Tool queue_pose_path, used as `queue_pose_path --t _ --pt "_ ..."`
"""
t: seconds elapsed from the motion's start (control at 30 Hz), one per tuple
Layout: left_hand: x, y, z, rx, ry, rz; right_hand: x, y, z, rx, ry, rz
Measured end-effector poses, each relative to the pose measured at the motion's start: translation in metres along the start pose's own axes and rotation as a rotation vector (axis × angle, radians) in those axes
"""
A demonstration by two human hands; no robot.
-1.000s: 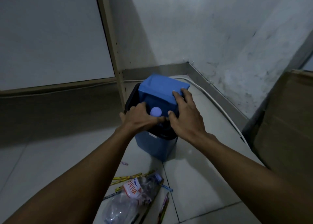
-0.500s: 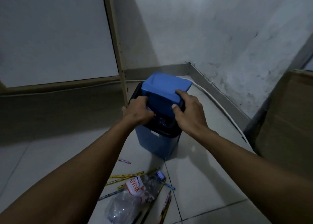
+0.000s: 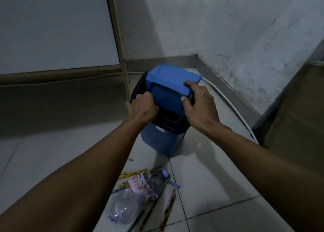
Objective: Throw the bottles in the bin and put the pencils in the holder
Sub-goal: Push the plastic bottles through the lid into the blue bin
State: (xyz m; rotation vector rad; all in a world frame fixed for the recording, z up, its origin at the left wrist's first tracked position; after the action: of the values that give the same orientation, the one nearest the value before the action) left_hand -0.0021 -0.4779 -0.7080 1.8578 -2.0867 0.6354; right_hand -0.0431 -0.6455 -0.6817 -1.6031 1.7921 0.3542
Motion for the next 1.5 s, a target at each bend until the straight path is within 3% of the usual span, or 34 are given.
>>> queue_pose_path --t 0.07,0.2,0.27,0.33,0.5,0.57,0.67,1.1,1.2,1.33,1.43,1.5 --pt "-0.005 0.003 0.001 0.078 0.064 0.068 0.002 0.001 0.0 -0.005 0.024 -0.026" --pt "-0.017 0.029 -0.002 0.489 0.075 0.252 0.003 0.0 0.0 -0.029 0.031 -0.018" --pt "-0.026 0.054 0.001 0.573 0.062 0.321 0.002 -0.001 0.0 -0.032 0.037 -0.008" --pt "-0.035 0.079 0.007 0.423 0.062 0.379 0.001 -0.001 0.0 -0.039 0.038 -0.003" --pt "-0.057 0.118 0.048 -0.492 -0.189 0.223 -0.003 0.002 -0.001 -0.072 0.042 0.022" --pt "-0.056 0.129 0.066 -0.7 -0.28 0.206 -0.004 0.002 -0.002 -0.084 0.039 0.035" --pt "-0.052 0.144 0.089 -0.873 -0.407 0.171 -0.004 0.003 -0.002 -0.094 0.025 0.049" --pt "-0.051 0.126 0.065 -0.84 -0.404 0.119 -0.003 0.005 -0.003 -0.101 0.0 0.057" --pt "-0.044 0.109 0.038 -0.786 -0.252 0.062 -0.004 0.006 -0.003 -0.104 0.0 0.061" --pt "-0.029 0.086 -0.029 -0.78 0.125 -0.014 -0.004 0.004 -0.005 -0.102 0.014 0.068" --pt "-0.018 0.074 -0.093 -0.786 0.29 0.075 -0.004 0.005 -0.004 -0.107 0.017 0.074" --pt "-0.011 0.067 -0.127 -0.686 0.386 0.123 -0.004 0.005 -0.004 -0.114 0.013 0.079"
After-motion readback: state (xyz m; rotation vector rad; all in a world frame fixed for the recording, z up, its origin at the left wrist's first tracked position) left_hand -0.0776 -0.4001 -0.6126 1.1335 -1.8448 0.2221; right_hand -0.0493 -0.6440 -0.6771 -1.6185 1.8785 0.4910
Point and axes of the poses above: each hand's wrist, its own y-axis away from the middle knuckle, its own z-axis out of the palm, x = y × z, the point moved 1 cm from there along -y, towards the middle knuckle, and after that the axes turned 10 degrees about z, right-handed, at the moved point
